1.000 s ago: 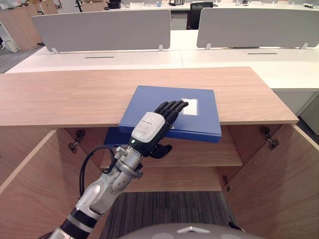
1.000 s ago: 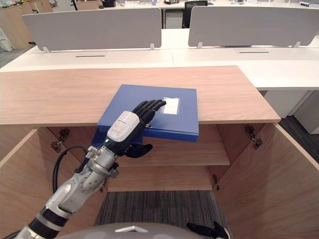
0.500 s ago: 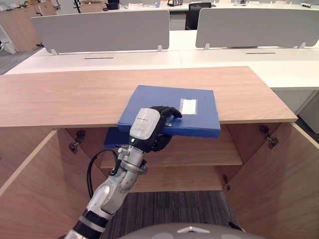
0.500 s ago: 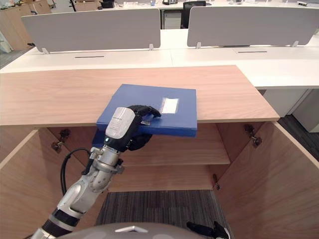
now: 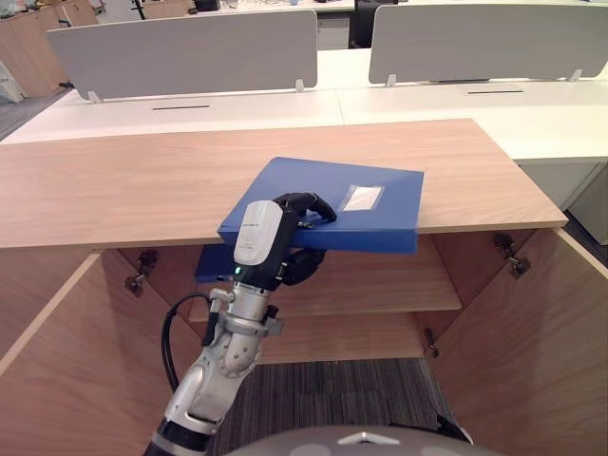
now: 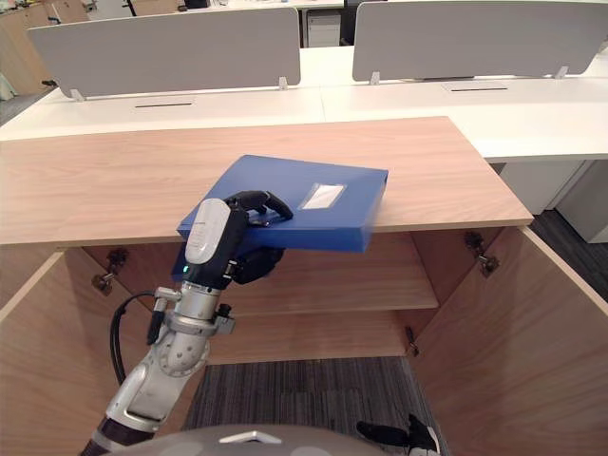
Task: Walk over to the cabinet, pick up the folder, carry it to the office cabinet, place the folder inside the office cabinet, then close the office cabinet door
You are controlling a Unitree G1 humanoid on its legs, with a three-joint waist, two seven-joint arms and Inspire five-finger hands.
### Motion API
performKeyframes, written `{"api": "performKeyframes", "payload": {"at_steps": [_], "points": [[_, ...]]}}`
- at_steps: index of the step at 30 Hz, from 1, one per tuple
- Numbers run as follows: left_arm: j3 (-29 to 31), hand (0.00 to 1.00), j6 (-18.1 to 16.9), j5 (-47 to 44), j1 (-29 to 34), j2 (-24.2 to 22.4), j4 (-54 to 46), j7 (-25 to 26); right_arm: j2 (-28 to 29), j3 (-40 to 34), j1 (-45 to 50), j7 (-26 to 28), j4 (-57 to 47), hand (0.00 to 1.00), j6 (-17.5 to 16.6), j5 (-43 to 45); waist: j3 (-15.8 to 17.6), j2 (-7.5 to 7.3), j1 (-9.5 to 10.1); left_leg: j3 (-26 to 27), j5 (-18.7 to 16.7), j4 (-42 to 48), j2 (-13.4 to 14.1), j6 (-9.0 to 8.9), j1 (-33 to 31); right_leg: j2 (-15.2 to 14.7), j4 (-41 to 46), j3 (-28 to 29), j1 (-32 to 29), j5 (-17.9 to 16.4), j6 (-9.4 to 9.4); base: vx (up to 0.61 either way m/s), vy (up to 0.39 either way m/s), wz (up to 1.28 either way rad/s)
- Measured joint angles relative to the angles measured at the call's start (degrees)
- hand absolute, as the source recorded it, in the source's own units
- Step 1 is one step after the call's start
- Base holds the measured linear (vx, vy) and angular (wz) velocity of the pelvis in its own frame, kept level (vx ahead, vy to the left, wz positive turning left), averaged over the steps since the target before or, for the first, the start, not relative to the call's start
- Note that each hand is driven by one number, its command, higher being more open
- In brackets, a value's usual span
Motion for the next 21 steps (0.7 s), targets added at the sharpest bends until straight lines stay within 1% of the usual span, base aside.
{"api": "performKeyframes", "payload": {"at_steps": [2,4,7,10,12,13,16,19,20,21], "points": [[0.1,0.0,0.0,-2.0,0.4,-1.0,-1.6,0.0,0.0,0.1,0.1,-0.2,-1.3,1.0,-0.1,0.3,0.1,0.04,0.04,0.3,-0.2,0.6,0.0,0.06,-0.1,0.0,0.3,0.5,0.0,0.0,0.0,0.0,-0.012,-0.13],[-0.2,0.0,0.0,-6.0,0.7,-2.0,-3.2,-0.3,0.5,0.5,1.0,-0.8,-4.5,1.0,-0.4,2.0,0.1,0.09,0.03,0.3,-0.8,1.6,0.0,0.19,-0.4,0.0,0.5,0.8,0.0,0.0,0.0,-0.01,-0.018,-0.06],[-0.3,0.0,0.0,-11.2,0.9,-2.9,-5.5,-0.3,0.8,2.4,1.9,-0.9,-8.4,1.0,-1.1,2.4,0.1,0.09,-0.01,0.3,-0.8,2.1,0.0,0.2,-0.9,0.0,0.9,1.0,-0.6,0.0,0.01,0.0,0.0,0.0],[-0.3,0.0,0.0,-16.0,1.3,-3.8,-7.6,-0.1,1.2,2.4,2.4,-0.9,-10.8,1.0,-1.9,4.2,0.1,0.13,0.02,0.3,-0.8,2.4,0.1,0.2,-1.2,0.0,1.1,1.1,-0.9,0.0,0.01,0.0,0.0,0.0],[-0.3,0.0,0.0,-21.4,1.3,-4.3,-10.0,0.9,2.1,2.6,2.4,-1.1,-12.8,1.0,-2.3,4.3,0.1,0.13,0.03,0.3,-0.8,2.7,0.1,0.2,-1.4,0.1,1.4,1.1,-1.0,0.0,0.03,0.0,0.0,0.0],[-0.3,0.0,0.0,-22.7,1.3,-4.5,-10.7,1.1,2.3,2.7,2.4,-1.1,-13.4,1.0,-2.3,4.3,0.1,0.11,0.03,0.3,-0.8,2.7,0.2,0.2,-1.4,0.1,1.5,1.1,-1.0,0.0,0.03,0.0,0.0,0.0],[0.1,0.0,-0.3,-28.5,1.2,-6.5,-14.8,2.5,3.9,3.9,2.5,-1.4,-16.8,1.0,-2.5,4.9,0.1,0.09,0.07,0.3,-0.8,2.9,0.3,0.21,-1.7,0.2,1.9,1.1,-1.1,0.0,0.03,-0.01,-0.009,0.0],[0.8,0.0,-2.1,-35.0,1.2,-8.2,-19.0,3.1,5.8,4.6,2.6,-2.0,-21.8,1.0,-2.8,6.5,0.1,0.08,0.31,0.3,-0.8,3.2,0.4,0.23,-1.7,0.2,2.2,1.1,-1.2,0.0,0.04,-0.01,-0.006,0.0],[0.7,0.0,-2.5,-36.3,1.2,-8.5,-19.7,3.1,6.0,4.6,2.6,-2.0,-22.9,1.0,-2.8,6.6,0.1,0.08,0.41,0.3,-0.9,3.2,0.4,0.24,-1.7,0.1,2.3,1.1,-1.2,0.0,0.04,0.0,0.0,0.0],[0.8,0.0,-3.3,-39.7,1.2,-8.8,-20.8,2.5,6.4,4.6,2.6,-2.0,-25.2,1.0,-2.8,7.1,0.1,0.04,0.55,0.3,-0.9,3.3,0.4,0.24,-1.7,0.1,2.4,1.1,-1.2,0.0,0.05,0.0,0.0,0.0]]}}
